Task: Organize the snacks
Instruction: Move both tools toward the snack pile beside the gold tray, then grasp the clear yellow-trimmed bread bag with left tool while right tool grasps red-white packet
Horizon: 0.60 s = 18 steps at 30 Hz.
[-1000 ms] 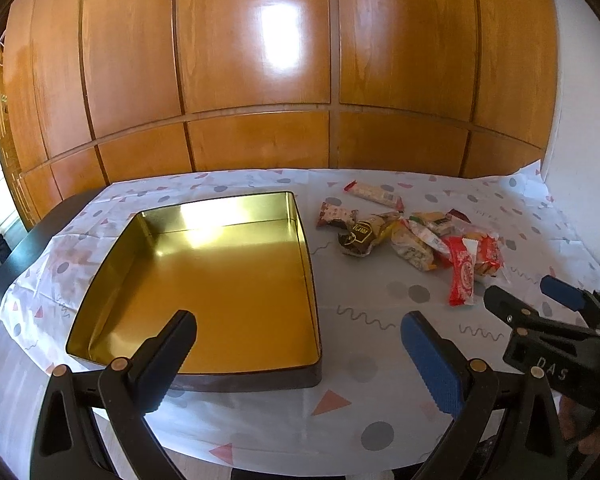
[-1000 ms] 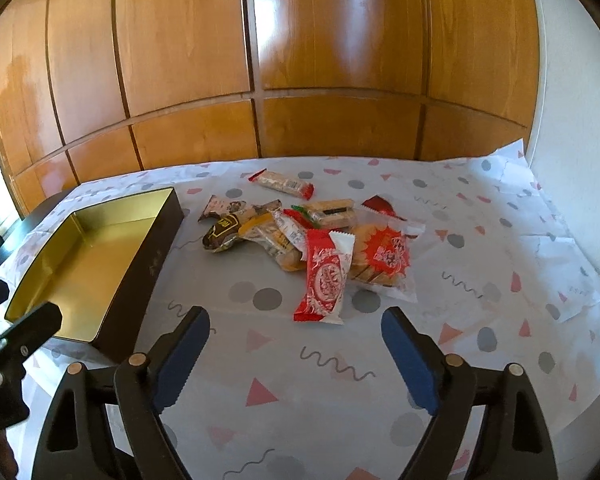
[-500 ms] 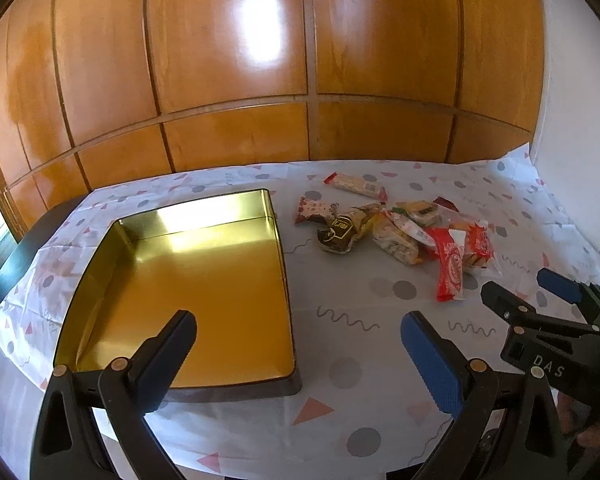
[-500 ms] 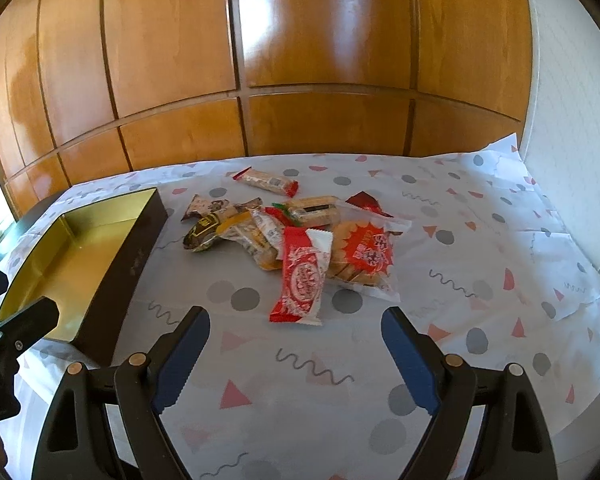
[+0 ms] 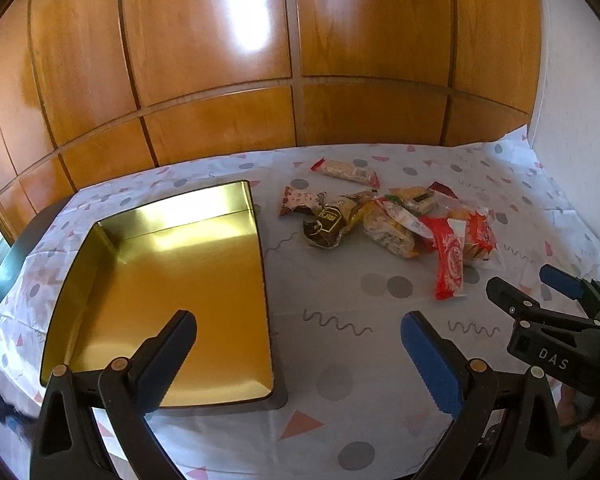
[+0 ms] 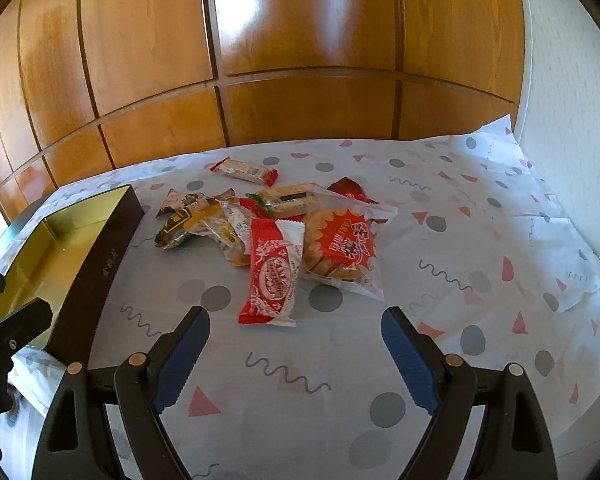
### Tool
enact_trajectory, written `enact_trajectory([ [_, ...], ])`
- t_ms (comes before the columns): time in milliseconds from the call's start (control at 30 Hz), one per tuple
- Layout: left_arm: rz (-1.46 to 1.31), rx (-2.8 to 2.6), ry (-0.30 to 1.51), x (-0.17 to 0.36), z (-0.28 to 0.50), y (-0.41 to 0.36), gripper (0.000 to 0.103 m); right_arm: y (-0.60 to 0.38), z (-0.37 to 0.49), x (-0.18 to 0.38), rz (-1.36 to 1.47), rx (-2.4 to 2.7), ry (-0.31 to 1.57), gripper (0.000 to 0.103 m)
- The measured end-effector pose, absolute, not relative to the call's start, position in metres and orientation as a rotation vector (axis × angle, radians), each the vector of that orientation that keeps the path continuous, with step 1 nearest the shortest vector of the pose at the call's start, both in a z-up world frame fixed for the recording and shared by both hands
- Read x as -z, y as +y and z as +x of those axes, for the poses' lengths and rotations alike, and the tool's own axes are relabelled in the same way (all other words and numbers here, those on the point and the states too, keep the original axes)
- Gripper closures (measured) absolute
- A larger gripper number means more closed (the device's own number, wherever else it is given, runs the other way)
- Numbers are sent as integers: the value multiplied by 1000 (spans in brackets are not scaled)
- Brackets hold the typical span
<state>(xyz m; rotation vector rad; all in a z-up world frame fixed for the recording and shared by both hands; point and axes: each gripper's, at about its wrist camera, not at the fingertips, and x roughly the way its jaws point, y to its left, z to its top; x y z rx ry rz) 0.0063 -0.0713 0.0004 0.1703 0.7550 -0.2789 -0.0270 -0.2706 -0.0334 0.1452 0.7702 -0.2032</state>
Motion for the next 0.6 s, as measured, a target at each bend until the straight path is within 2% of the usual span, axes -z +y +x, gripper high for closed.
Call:
enact_trajectory([
  [500, 184, 344, 824, 7, 33, -105, 1, -303, -20, 60, 164, 243, 839, 14],
  [600, 155, 395, 871, 9, 41, -112, 5, -307, -21, 62, 144, 249, 844, 14],
])
